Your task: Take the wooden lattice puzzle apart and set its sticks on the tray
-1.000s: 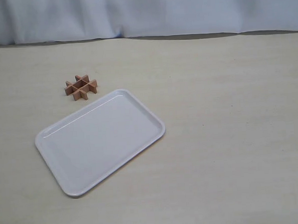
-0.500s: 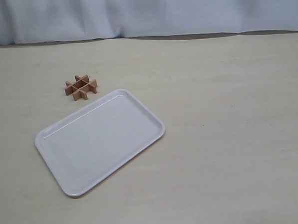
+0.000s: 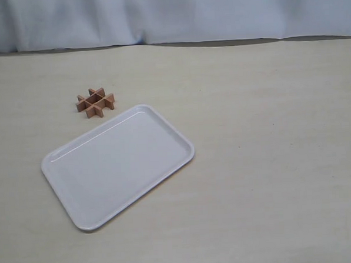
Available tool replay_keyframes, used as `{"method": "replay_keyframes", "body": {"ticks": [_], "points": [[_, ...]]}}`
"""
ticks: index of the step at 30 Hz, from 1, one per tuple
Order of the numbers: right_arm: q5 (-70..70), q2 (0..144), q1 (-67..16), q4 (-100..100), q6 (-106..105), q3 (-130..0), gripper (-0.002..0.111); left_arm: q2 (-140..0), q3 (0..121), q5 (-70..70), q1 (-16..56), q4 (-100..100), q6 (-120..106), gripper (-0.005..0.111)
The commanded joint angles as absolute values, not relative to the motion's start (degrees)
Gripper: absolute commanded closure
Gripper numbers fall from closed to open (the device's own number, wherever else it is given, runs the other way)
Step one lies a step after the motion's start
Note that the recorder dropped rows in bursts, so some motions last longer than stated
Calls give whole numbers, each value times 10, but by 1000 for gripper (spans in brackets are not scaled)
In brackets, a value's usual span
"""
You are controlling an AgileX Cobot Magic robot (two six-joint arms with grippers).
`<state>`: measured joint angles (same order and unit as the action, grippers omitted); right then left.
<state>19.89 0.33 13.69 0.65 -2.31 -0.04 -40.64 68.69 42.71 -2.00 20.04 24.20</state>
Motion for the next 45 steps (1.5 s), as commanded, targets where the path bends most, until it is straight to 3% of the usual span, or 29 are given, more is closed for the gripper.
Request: {"method": "replay_keyframes", "body": {"ticks": [1,13,20,26,30,38,45], "points": [[198,0,139,7,-21,0,104,-551,826,527,-20,201,225,107],[198,0,139,7,-21,0,104,-719,882,362,-20,44,205,107],[198,0,139,7,-21,0,104,-952,882,494,-20,-319,-228,107],[198,0,139,7,-21,0,104,-1077,882,537,25,-338,-422,106],[198,0,139,7,-21,0,104,-1122,882,533,78,-250,-447,106],[198,0,139,7,-21,0,104,-1155,882,508,98,-159,-392,63],[198,0,139,7,-21,0,104,-1198,882,481,98,-64,-280,61]]}}
